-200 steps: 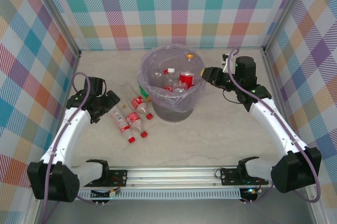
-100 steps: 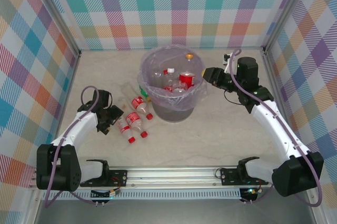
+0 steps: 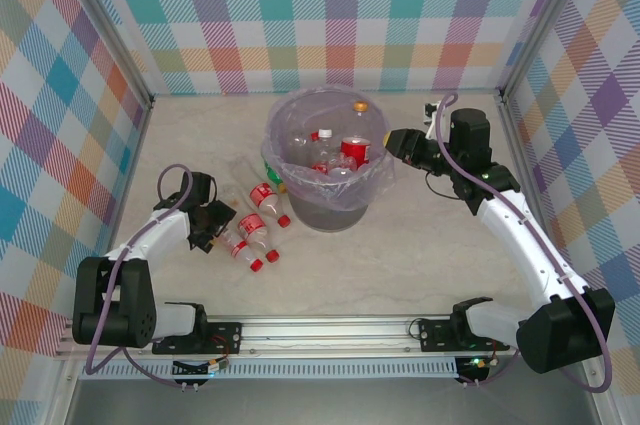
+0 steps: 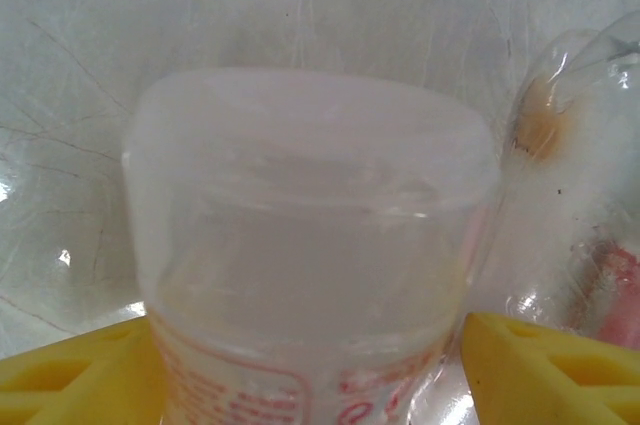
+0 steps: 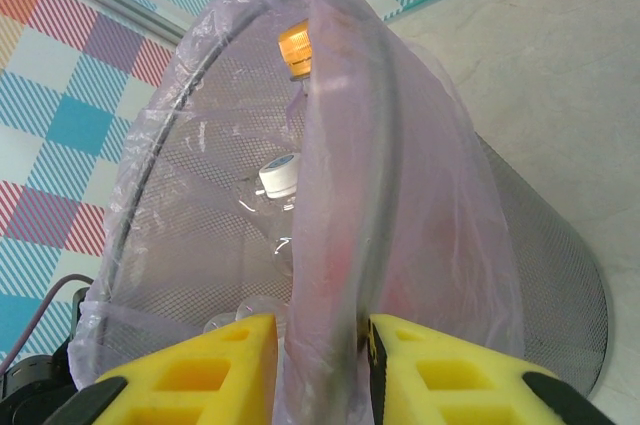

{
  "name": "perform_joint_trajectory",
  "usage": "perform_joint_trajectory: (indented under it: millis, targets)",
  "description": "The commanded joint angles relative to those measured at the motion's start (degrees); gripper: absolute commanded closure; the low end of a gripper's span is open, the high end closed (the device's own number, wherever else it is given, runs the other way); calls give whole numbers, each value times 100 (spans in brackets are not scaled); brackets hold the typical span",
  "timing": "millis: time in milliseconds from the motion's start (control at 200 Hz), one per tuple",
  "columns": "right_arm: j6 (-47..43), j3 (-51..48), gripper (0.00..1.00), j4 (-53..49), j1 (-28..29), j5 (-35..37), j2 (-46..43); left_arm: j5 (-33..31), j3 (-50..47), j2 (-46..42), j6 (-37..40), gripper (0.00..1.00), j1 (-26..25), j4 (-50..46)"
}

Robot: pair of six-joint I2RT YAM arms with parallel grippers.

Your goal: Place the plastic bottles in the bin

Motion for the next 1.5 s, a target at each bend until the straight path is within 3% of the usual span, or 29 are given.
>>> perform_joint_trajectory:
  millis: [0, 295, 475, 625, 810, 950, 1205, 1495]
  targets:
    - [-123, 169, 69, 20, 44, -42, -87, -119, -33, 39, -96, 28, -64, 55]
    - [-157, 215, 69, -44, 46, 31, -93, -577, 52, -560, -29, 33, -95, -131]
    - [-211, 271, 69, -135, 44, 181, -132, -472, 101, -803, -46, 35, -104, -198]
    - [-201, 273, 69, -121, 44, 180, -119, -510, 98, -952, 19, 26, -104, -444]
    - [-174, 243, 69, -116, 43, 168, -127, -33, -201, -528, -259, 21, -162, 246]
    - [-171, 177, 69, -107, 44, 187, -209, 179, -204, -123, -336, 27, -204, 434]
    - [-143, 168, 69, -112, 48, 134, -133, 206, -376, -135, -514, 38, -211, 659]
    - [-171, 122, 69, -92, 51, 203, -238, -512, 527, -797, 131, 45, -201, -847]
